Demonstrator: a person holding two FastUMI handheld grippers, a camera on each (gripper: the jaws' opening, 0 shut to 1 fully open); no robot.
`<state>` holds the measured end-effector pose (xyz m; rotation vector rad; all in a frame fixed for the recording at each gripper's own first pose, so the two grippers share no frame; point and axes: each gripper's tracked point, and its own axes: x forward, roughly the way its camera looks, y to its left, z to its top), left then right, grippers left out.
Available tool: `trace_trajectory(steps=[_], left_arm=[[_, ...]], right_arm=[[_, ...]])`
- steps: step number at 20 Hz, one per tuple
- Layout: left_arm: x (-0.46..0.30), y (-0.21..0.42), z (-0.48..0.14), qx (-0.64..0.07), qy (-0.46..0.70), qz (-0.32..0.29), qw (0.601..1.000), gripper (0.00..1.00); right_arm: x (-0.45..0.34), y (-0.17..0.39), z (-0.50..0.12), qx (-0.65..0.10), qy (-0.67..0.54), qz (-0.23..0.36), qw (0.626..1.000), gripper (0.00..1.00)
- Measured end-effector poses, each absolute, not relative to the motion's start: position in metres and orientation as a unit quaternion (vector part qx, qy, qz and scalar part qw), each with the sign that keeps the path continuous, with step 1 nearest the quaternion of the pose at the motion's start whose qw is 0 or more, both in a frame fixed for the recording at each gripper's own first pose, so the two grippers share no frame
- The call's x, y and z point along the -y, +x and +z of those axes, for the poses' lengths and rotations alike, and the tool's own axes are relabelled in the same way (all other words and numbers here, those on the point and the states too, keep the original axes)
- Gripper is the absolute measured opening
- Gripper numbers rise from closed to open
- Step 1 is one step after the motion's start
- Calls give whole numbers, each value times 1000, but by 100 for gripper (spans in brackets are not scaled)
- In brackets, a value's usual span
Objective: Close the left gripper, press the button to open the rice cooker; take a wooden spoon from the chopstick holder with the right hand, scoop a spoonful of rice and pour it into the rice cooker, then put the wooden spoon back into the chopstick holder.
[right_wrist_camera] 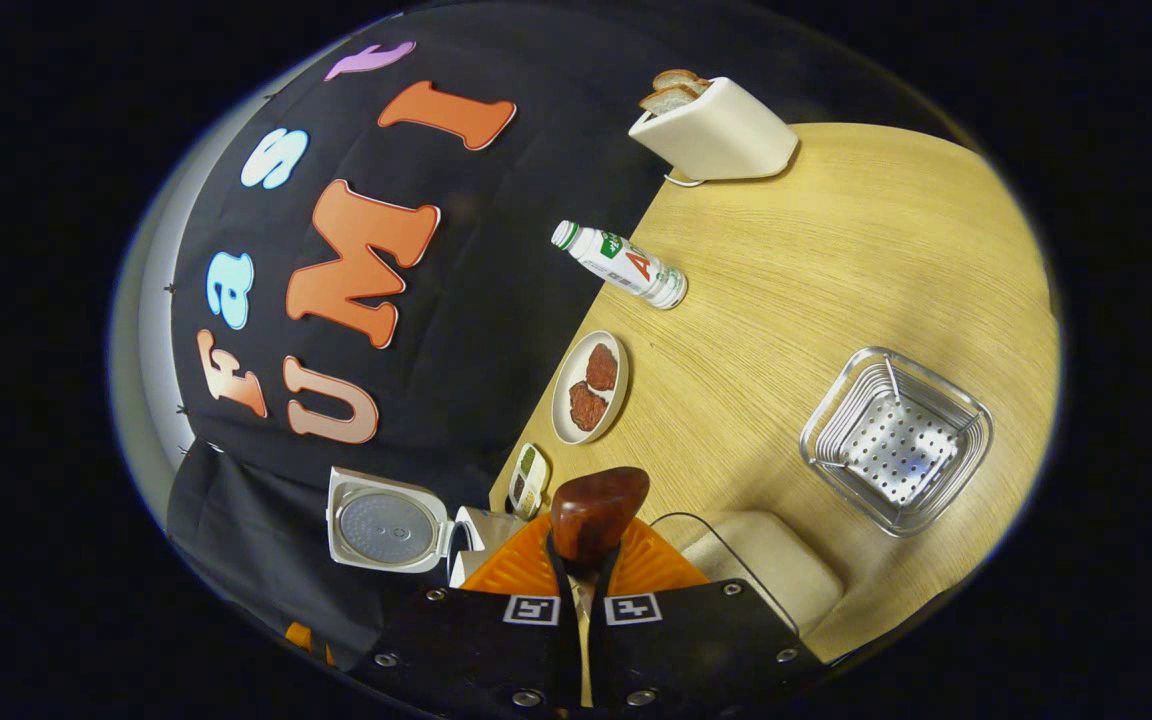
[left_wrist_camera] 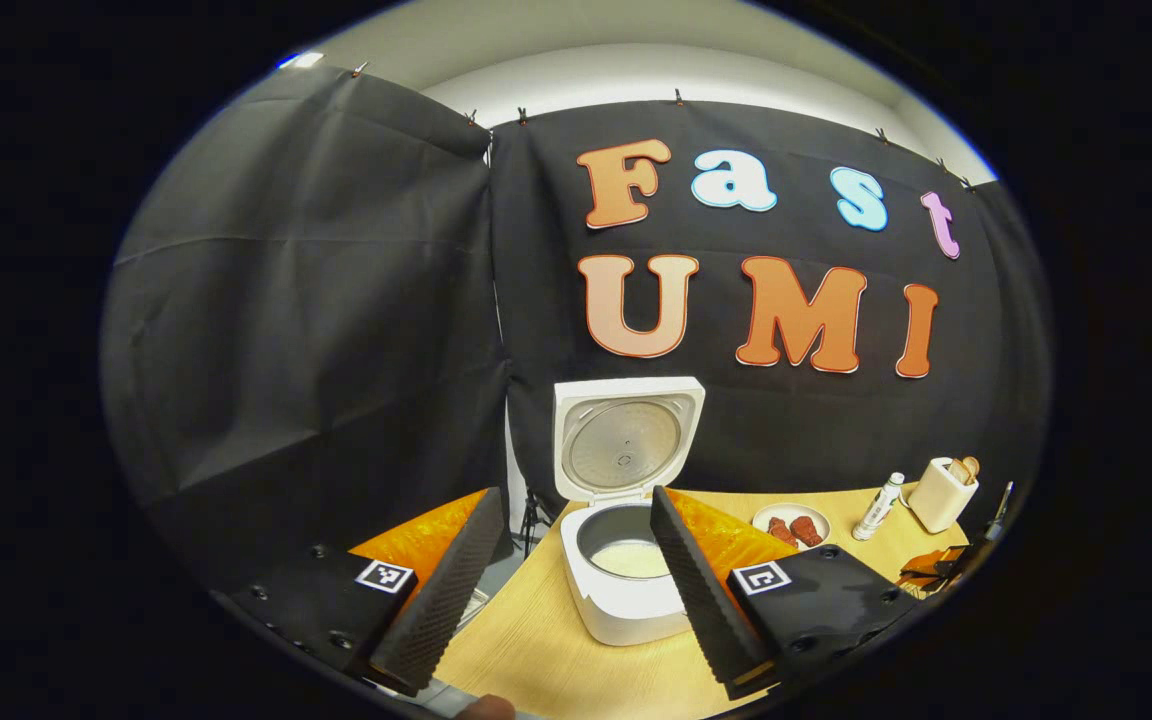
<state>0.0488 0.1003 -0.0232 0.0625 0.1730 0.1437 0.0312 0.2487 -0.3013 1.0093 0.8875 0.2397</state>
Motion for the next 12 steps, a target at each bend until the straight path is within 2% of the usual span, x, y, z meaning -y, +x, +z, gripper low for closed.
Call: trace_trajectory(steps=[9, 12], left_arm=[[-121, 47, -21, -83, 23, 92, 992, 100], [-125, 46, -23, -84, 20, 95, 992, 100]], right_arm=[[-311, 69, -227, -404, 499, 165, 748, 2], [-339, 89, -199, -389, 502, 186, 750, 2]])
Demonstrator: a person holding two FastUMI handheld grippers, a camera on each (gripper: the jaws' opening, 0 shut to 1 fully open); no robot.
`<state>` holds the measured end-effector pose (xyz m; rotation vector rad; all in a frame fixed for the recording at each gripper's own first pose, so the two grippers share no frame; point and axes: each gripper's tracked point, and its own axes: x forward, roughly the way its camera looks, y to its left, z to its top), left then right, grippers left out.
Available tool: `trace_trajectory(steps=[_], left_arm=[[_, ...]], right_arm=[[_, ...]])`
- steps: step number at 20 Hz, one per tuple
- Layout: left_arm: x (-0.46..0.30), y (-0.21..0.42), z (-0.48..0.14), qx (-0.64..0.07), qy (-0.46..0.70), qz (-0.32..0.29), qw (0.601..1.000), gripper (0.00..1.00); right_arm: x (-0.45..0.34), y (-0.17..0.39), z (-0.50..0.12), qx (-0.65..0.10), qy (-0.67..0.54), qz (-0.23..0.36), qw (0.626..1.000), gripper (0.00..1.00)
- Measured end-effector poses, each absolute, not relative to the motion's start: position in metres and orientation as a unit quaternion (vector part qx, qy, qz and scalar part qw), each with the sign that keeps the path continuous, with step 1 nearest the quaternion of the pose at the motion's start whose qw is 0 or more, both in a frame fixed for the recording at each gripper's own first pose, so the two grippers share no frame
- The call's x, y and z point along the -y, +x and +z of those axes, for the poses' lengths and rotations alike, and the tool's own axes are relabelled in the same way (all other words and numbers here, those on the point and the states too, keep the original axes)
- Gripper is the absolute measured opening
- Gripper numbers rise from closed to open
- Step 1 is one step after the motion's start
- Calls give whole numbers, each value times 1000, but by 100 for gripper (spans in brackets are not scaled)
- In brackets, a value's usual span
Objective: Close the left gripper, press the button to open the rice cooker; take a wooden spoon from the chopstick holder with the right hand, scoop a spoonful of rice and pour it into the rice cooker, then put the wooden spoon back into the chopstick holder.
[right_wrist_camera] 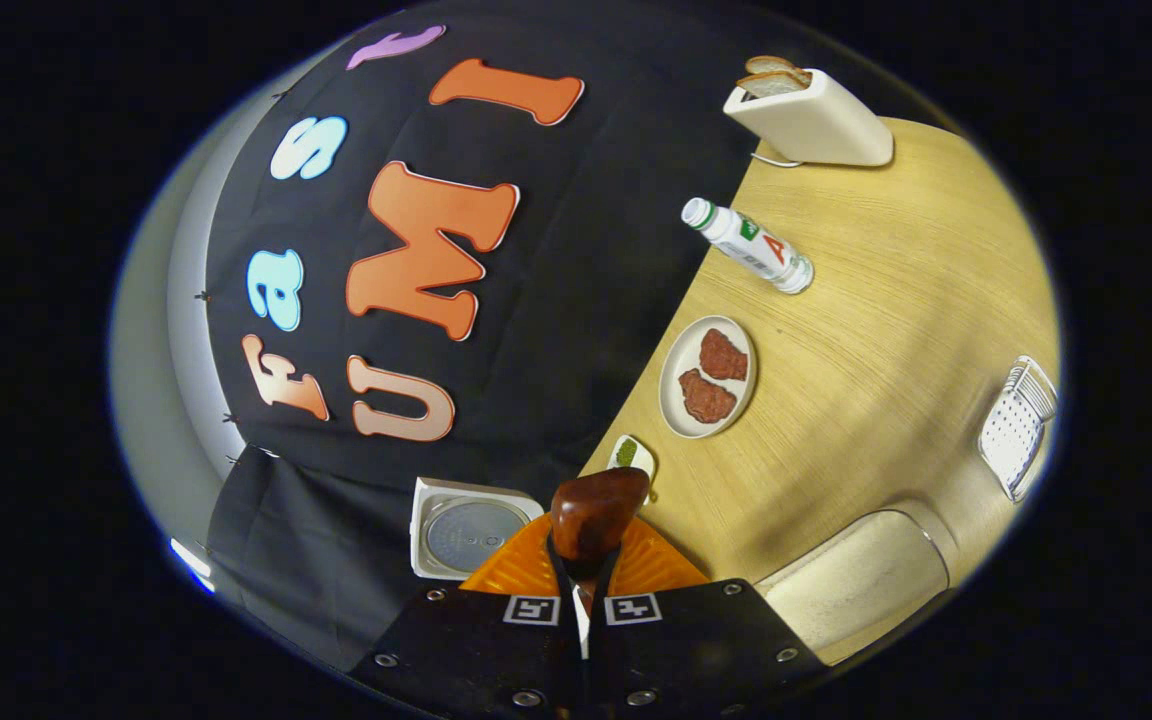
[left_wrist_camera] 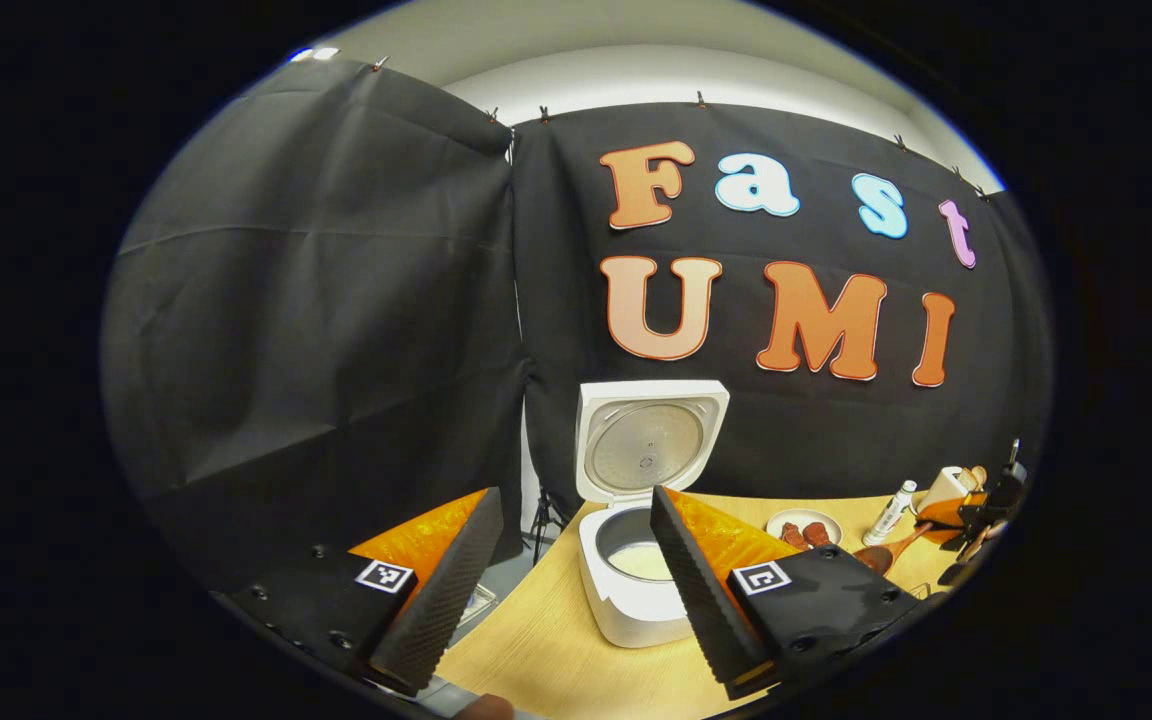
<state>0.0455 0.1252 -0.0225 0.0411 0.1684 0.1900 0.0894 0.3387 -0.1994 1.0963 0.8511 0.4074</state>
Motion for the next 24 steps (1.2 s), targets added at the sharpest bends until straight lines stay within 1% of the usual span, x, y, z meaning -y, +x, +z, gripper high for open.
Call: trace_trajectory(steps=[5, 13, 20, 24], left_arm=[[-128, 38, -30, -90, 12, 94, 991, 100], [-147, 20, -50, -103, 0, 110, 989, 100], [-168, 7, -42, -95, 14, 125, 988, 100], [-174, 0, -42, -92, 15, 123, 988, 100]], right_arm=[[-393, 115, -151, -363, 505, 223, 751, 2], [-483, 134, -120, -355, 477, 262, 760, 2], [-541, 141, -98, -321, 406, 292, 804, 2], [-563, 137, -95, -311, 376, 305, 818, 2]])
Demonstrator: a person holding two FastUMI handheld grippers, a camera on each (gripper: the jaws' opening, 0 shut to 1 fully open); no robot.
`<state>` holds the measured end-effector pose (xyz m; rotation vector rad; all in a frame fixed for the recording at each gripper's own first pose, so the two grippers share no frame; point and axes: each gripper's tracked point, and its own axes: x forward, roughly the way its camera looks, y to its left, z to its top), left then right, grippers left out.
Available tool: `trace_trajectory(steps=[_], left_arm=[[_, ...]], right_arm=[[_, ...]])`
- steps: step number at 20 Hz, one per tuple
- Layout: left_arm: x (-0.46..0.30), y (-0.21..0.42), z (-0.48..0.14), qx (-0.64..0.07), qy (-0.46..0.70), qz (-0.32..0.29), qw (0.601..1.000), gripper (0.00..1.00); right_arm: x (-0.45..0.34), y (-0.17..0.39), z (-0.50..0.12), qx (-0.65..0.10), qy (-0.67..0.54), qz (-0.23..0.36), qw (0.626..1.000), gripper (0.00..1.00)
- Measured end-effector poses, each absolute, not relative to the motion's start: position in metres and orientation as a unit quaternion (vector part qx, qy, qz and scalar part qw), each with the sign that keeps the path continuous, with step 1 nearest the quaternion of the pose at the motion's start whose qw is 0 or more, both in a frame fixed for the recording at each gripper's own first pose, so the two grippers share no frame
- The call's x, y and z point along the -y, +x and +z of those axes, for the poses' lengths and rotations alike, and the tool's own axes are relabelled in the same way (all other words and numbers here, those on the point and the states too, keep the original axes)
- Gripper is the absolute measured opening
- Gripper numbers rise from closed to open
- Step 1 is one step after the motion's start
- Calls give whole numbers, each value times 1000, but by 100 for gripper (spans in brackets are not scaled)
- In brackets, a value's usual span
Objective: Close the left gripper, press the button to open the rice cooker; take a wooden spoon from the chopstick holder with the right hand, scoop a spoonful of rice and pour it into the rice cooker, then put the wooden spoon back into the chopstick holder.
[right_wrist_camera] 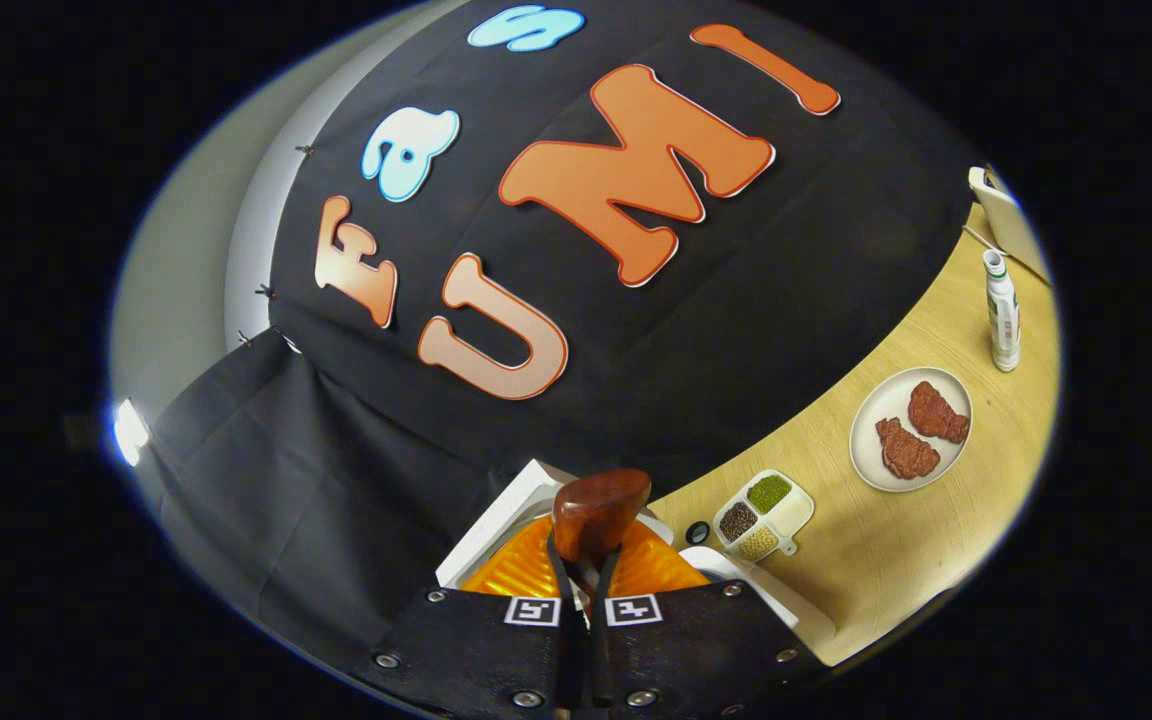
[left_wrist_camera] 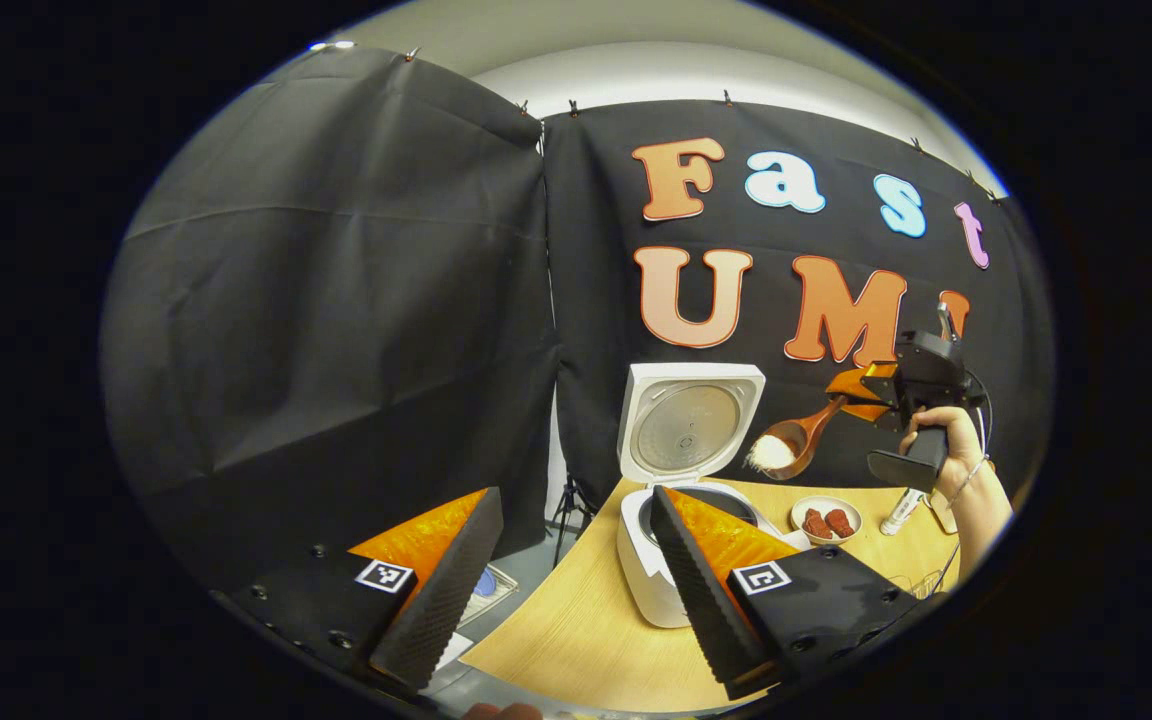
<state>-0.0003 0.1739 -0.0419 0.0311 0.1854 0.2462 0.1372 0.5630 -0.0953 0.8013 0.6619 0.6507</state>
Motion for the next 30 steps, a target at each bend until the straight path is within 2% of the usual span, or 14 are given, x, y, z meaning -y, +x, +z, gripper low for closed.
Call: trace_trajectory(steps=[16, 30], left_arm=[[-175, -1, -57, -95, -2, 85, 992, 100], [-154, 14, -45, -76, 8, 51, 996, 100]], right_arm=[[-591, 130, -86, -235, 252, 338, 876, 2], [-605, 125, -68, -162, 156, 385, 895, 2]])
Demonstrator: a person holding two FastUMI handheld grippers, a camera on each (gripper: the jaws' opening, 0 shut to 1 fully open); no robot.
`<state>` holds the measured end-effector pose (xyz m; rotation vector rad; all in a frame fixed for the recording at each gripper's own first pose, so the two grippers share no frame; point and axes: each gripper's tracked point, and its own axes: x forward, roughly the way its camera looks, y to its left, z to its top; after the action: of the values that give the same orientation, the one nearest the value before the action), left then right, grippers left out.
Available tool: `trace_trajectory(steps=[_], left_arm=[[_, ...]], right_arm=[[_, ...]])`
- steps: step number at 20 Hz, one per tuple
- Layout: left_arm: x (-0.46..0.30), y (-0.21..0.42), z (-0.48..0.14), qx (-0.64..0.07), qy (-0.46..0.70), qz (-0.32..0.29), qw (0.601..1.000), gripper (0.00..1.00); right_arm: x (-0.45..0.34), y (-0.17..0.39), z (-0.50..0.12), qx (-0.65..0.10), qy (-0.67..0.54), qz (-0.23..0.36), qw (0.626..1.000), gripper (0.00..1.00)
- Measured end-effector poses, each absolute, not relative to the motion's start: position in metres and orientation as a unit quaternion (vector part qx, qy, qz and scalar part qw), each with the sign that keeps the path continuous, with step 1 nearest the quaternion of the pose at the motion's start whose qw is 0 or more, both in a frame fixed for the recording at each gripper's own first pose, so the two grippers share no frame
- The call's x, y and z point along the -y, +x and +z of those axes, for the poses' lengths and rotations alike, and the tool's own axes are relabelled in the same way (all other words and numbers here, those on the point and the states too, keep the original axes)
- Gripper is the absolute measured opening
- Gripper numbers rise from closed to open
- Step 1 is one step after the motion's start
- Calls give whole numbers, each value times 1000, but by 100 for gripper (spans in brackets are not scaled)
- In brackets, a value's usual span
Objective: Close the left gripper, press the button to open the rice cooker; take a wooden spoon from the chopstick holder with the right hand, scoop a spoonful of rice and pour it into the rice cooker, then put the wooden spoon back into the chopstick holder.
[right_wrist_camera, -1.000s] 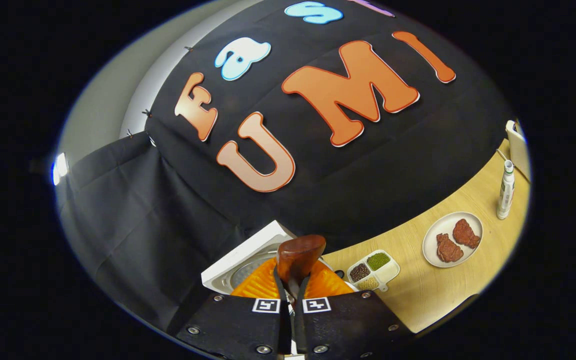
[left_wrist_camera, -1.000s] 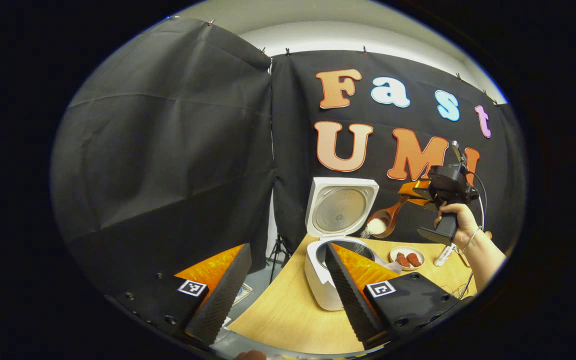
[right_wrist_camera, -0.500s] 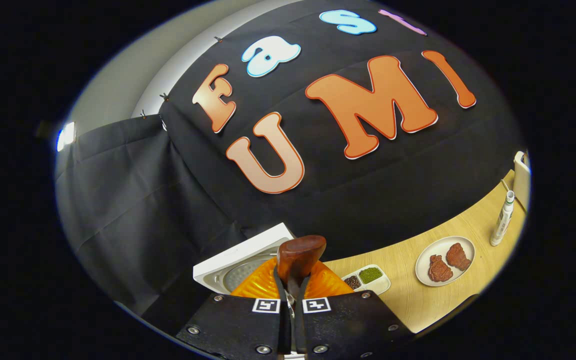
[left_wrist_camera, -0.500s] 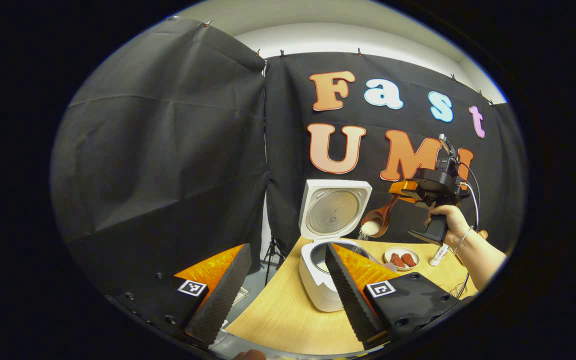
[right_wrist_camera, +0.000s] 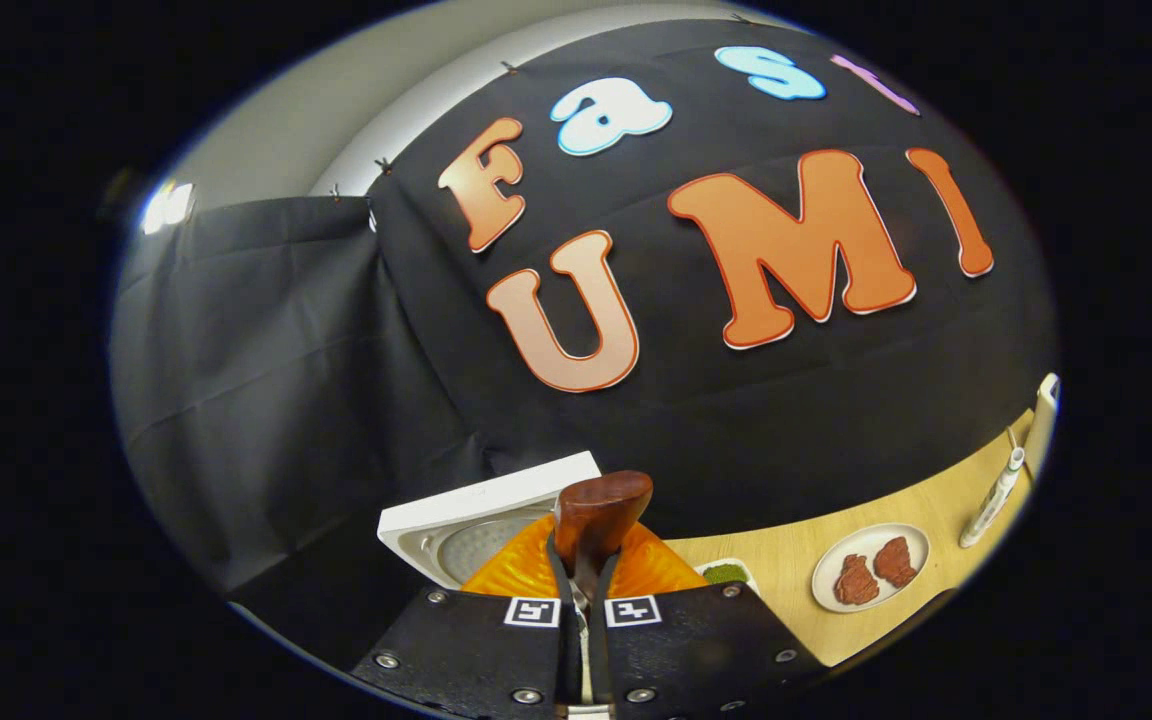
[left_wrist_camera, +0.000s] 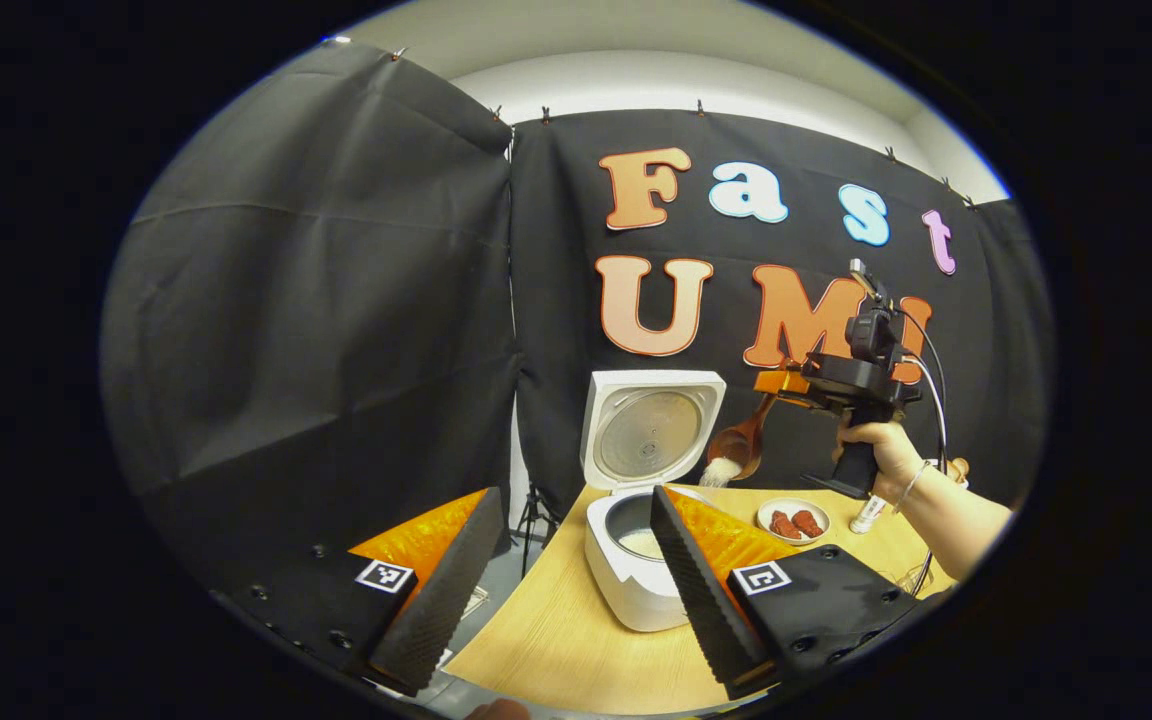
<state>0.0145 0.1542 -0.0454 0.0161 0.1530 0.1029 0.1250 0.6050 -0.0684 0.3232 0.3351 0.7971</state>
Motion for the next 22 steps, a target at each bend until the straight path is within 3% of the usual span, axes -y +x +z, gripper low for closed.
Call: trace_trajectory(steps=[22], left_arm=[[-143, 29, -54, -86, 22, 35, 995, 100]], right_arm=[[-624, 92, -53, -88, 48, 466, 879, 2]])
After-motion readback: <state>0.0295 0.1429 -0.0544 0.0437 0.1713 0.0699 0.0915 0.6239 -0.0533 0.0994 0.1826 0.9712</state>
